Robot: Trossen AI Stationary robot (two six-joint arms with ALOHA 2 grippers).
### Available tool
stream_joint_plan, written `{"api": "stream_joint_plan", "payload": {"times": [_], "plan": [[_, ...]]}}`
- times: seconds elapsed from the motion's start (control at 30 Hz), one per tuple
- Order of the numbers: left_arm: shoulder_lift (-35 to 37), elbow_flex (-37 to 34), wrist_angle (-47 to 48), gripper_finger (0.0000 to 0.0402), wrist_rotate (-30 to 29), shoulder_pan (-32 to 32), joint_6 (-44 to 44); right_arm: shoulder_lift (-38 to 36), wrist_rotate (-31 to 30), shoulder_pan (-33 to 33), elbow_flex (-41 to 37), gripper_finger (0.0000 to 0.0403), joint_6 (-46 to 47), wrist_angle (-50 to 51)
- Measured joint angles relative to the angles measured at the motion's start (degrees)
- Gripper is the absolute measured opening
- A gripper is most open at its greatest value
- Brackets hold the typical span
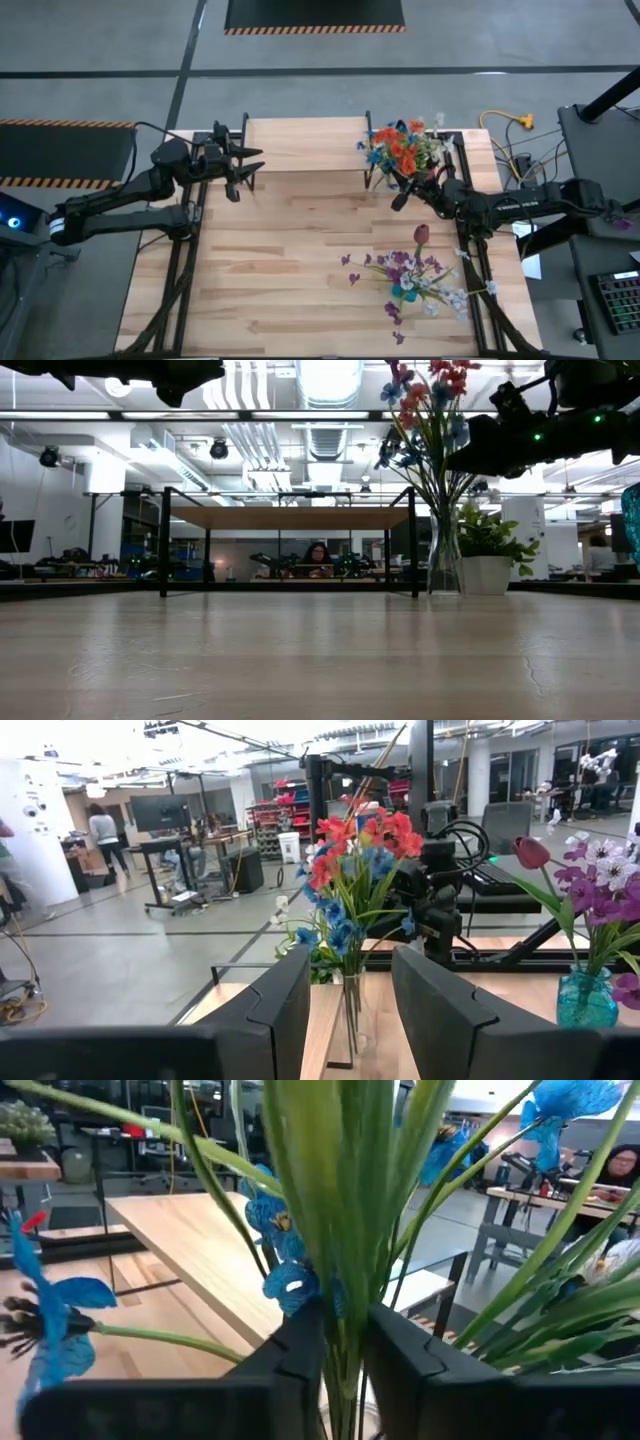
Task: Pick and place flowers into a vace then onto a shelf
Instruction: Adjust the orange flowers on the transparent flower vase, then put the transparent flower vase on the shelf
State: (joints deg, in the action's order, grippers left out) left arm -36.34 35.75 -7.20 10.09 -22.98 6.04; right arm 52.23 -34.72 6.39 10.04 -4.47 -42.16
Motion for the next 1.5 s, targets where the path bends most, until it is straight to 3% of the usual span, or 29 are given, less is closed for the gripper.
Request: {"api": "stream_joint_plan", "payload": {"times": [0.13, 0.27, 0.47, 0.7, 1.0, 1.33, 1.5], "plan": [[0.00, 0.00, 0.00, 0.0127, -0.02, 0.00, -0.65, -0.56, 0.00, 0.00, 0.02, 0.0109, -0.40, 0.88], [0.00, 0.00, 0.00, 0.0127, -0.04, 0.00, -0.65, -1.61, 0.02, -0.04, 2.02, 0.0167, -0.15, 8.18], [0.00, 0.00, 0.14, 0.0127, -1.52, 0.02, -0.65, -4.76, 0.02, -0.15, 9.42, 0.0231, 2.73, 25.59], [0.00, 0.00, 0.20, 0.0127, -1.55, 0.00, -0.65, -8.00, 0.09, -0.15, 18.73, 0.0274, 10.90, 51.44], [0.30, 0.00, 0.71, 0.0127, -1.53, 0.00, -0.76, -11.44, 3.32, -2.70, 23.66, 0.0305, 13.43, 63.24], [1.55, 0.00, 1.64, 0.0127, -1.53, 0.00, -0.78, -16.81, 3.26, -3.84, 28.27, 0.0299, 16.37, 75.84], [2.08, 0.00, 2.27, 0.0127, -1.53, 0.00, -0.78, -21.08, 3.92, -5.34, 26.90, 0.0298, 17.09, 81.56]]}}
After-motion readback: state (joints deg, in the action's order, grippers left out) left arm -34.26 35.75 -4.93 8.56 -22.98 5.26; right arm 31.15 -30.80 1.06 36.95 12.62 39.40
